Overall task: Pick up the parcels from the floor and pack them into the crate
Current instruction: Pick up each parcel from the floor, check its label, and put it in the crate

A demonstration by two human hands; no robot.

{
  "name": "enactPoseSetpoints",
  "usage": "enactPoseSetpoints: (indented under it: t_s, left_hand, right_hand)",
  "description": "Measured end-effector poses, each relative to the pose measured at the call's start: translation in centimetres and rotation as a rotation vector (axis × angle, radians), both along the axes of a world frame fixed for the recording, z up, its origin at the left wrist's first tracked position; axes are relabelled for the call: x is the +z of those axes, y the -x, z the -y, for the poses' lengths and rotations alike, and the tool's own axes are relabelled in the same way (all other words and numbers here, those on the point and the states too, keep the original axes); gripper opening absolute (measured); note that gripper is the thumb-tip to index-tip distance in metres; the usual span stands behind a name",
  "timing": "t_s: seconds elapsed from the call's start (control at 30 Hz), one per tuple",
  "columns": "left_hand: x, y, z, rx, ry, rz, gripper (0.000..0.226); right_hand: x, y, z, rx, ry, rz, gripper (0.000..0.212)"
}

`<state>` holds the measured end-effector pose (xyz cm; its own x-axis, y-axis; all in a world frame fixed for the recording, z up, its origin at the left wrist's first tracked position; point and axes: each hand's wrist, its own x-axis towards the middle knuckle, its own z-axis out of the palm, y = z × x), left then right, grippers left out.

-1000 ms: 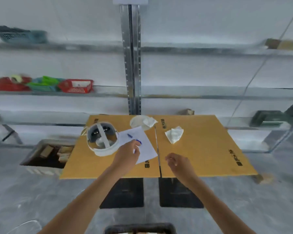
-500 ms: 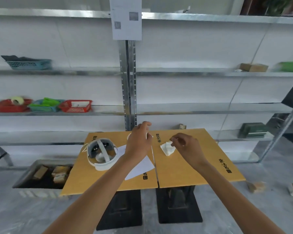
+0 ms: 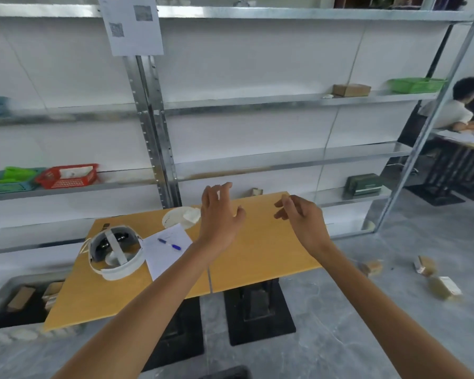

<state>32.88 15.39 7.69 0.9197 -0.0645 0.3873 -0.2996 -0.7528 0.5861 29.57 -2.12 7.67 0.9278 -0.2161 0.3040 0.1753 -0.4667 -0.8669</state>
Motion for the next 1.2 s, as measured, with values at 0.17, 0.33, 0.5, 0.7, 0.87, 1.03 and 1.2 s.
enactPoseSetpoints:
  t_s: [0.17,0.33,0.5,0.7,0.87,1.03,1.2]
  left_hand:
    - [-1.2,-0.2,10.2,-0.094,0.011,-0.037,0.054]
    - [-2.7,-1.3,21.3,-0.153,0.022,-0.083,0.056]
    - [-4.2,-0.7,31.4,-0.254,0.085,-0.167,0.052]
    - [-5.4,-1.2,38.9,-0.346,0.224,-0.336,0.041]
    - [-7.0,-3.8,43.2,-0.376,0.263,-0.427,0.038]
    - [-9.0,-9.3,48.1,-0.334,0.421,-0.626,0.034]
    - [-10.2,-16.9,53.5,-0.364,0.441,-0.699,0.033]
  right_hand:
    - [-0.5,0.6,11.3,-0.109,-0.04,-0.02,0.039]
    - [-1.8,1.5,24.2,-0.203,-0.077,-0.055,0.039]
    - [-2.9,2.9,34.7,-0.308,-0.109,-0.097,0.035]
    - [-4.9,3.4,42.2,-0.416,-0.198,-0.125,0.031]
    - [-7.4,1.4,45.0,-0.48,-0.292,-0.163,0.027]
    - [-9.8,-3.1,48.1,-0.502,-0.319,-0.21,0.029]
    - [-11.2,-10.5,52.3,-0.545,-0.339,-0.234,0.031]
